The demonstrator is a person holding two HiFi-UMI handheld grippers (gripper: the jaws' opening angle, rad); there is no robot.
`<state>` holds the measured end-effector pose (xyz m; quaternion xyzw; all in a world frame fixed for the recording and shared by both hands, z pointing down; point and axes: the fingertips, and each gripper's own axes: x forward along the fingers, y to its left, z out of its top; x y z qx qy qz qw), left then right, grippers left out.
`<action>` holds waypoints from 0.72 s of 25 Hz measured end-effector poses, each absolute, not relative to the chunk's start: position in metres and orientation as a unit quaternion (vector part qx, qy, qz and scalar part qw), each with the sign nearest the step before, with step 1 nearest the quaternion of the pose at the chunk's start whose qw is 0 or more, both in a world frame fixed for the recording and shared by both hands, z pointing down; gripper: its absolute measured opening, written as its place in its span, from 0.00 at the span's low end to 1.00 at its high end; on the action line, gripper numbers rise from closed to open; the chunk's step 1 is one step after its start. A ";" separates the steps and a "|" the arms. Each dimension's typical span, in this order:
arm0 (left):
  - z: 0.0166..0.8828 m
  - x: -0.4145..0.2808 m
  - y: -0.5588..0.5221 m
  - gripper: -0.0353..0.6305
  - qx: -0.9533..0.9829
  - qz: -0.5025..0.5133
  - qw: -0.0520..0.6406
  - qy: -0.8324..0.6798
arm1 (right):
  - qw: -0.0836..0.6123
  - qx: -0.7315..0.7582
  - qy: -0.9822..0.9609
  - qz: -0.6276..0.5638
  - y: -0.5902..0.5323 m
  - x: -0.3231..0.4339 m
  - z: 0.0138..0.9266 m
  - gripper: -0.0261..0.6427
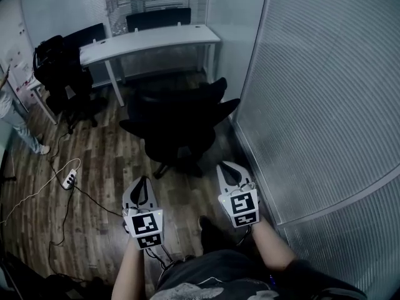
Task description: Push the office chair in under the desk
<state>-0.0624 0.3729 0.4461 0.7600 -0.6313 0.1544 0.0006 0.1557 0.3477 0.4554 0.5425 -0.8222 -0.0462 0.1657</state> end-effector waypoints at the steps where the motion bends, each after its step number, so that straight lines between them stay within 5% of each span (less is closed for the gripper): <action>1: 0.445 -0.062 0.364 0.08 0.757 0.156 -0.004 -0.634 | 0.168 0.545 -0.820 -0.051 0.337 0.159 0.455 0.08; 10: 0.449 -0.050 0.283 0.09 0.753 0.194 -0.044 -0.627 | 0.217 0.574 -0.786 -0.081 0.242 0.203 0.464 0.08; 13: 0.457 -0.045 0.260 0.37 0.750 0.240 -0.078 -0.612 | 0.236 0.562 -0.789 -0.080 0.215 0.209 0.466 0.29; 18: 0.463 -0.047 0.227 0.50 0.728 0.297 -0.120 -0.606 | 0.268 0.567 -0.773 -0.093 0.175 0.220 0.468 0.42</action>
